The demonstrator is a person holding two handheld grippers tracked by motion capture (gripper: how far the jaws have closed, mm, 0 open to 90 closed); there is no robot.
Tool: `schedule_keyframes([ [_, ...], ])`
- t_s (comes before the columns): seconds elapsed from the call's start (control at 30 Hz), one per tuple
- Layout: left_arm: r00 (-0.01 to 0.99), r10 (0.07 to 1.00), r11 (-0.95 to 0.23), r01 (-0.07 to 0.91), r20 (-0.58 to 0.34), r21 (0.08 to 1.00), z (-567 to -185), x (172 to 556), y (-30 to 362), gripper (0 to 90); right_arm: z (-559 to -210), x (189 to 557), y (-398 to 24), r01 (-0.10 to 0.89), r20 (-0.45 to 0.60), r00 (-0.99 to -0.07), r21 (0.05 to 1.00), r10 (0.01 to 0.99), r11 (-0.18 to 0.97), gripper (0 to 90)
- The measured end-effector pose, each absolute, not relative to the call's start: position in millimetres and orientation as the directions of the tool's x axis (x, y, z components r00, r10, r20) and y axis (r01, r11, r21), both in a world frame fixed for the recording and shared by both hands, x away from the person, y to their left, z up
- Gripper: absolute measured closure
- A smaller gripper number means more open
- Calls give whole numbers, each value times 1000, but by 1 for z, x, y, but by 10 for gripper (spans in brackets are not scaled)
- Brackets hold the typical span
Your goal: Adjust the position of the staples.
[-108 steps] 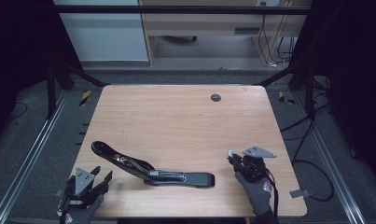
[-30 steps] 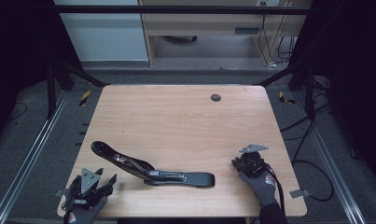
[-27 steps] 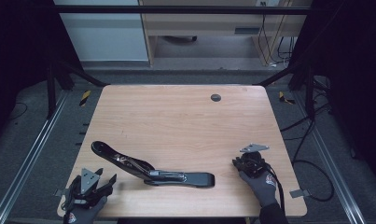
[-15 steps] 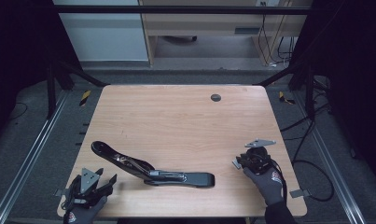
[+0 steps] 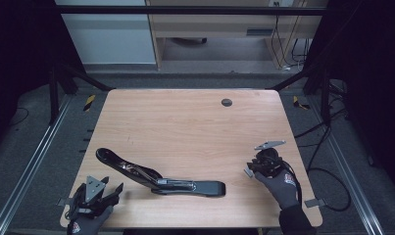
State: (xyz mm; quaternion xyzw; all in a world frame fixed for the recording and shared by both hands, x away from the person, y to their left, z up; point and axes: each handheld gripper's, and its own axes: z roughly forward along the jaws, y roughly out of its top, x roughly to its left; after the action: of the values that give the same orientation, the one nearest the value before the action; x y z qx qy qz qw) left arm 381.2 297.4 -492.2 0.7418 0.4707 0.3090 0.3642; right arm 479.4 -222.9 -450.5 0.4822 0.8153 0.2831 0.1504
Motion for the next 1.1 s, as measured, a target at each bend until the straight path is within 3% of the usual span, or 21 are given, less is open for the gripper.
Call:
schedule_keyframes([
  [1.1, 370, 920, -310, 478, 131, 822, -493, 382, 294, 403, -475, 485, -213, 737, 30, -512, 529, 858, 421, 778],
])
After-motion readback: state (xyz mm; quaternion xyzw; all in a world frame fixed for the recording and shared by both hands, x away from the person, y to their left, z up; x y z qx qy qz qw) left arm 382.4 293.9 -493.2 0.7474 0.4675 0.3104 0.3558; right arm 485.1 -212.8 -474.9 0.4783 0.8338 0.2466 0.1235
